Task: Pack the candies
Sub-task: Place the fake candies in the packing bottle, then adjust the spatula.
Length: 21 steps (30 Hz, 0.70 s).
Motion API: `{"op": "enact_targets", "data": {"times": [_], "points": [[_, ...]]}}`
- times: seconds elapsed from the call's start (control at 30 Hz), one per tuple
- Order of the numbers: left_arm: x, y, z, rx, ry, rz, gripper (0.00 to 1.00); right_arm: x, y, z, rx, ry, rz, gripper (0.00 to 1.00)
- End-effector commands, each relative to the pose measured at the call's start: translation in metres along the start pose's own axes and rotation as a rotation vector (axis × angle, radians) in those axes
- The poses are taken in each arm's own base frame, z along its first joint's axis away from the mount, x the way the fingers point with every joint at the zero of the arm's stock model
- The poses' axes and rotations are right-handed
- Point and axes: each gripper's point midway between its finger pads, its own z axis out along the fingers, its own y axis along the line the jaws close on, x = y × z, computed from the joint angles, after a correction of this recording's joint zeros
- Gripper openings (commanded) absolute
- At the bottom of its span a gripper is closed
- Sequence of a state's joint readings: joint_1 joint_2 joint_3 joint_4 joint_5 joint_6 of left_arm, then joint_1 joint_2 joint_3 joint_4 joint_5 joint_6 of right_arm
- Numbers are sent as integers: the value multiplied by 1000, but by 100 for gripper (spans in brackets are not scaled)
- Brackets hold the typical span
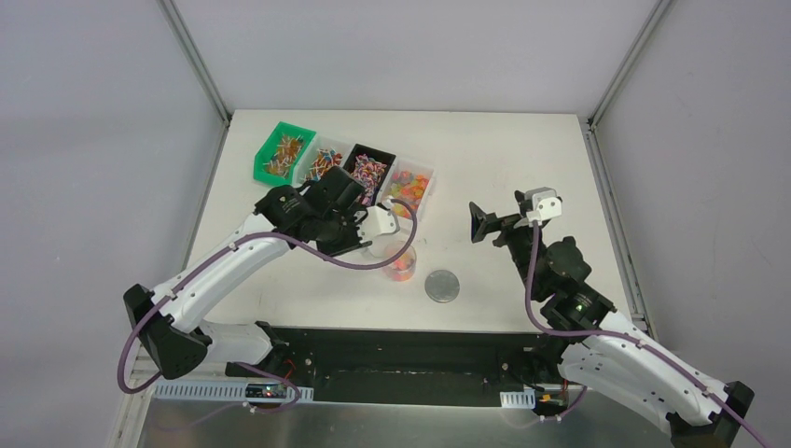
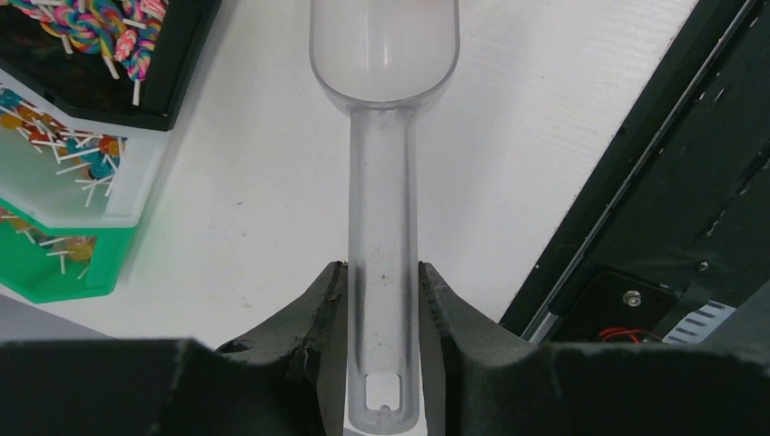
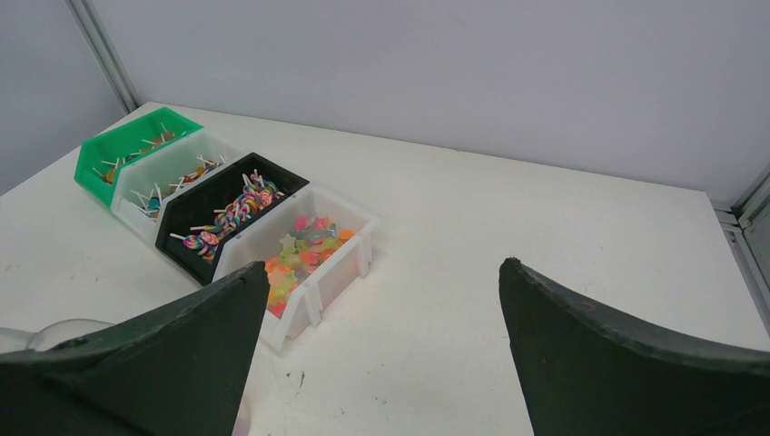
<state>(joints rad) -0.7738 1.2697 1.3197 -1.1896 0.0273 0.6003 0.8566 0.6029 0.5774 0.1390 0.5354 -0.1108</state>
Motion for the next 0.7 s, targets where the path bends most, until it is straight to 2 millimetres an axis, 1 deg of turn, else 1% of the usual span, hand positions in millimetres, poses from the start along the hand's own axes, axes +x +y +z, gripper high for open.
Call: {"op": "enact_targets", "data": {"times": [0.0, 0.07, 0.17, 0.23, 0.33, 0.47, 0.53, 0.6, 0.67], "points": [[-29, 14, -30, -117, -171, -49, 0, -12, 4, 4, -11, -45, 49, 100], [-33, 23, -39, -174, -212, -52, 0, -9, 5, 5, -13, -40, 51, 100], [-43, 35, -52, -241, -266, -83, 0, -11, 7, 6, -18, -44, 54, 100], [-47, 50, -60, -314, -272, -150, 0, -15, 8, 6, -22, -50, 57, 100], [-49, 70, -70, -417, -252, -218, 0, -19, 7, 4, -27, -63, 64, 100], [-41, 106, -85, -559, -253, -316, 0, -20, 6, 1, -28, -73, 75, 100], [-37, 122, -92, -565, -294, -380, 0, -20, 6, 0, -32, -76, 79, 100], [-27, 139, -99, -575, -334, -450, 0, -20, 6, -1, -33, -80, 79, 100], [-16, 152, -101, -597, -326, -497, 0, -21, 6, -1, -35, -83, 76, 100]]}}
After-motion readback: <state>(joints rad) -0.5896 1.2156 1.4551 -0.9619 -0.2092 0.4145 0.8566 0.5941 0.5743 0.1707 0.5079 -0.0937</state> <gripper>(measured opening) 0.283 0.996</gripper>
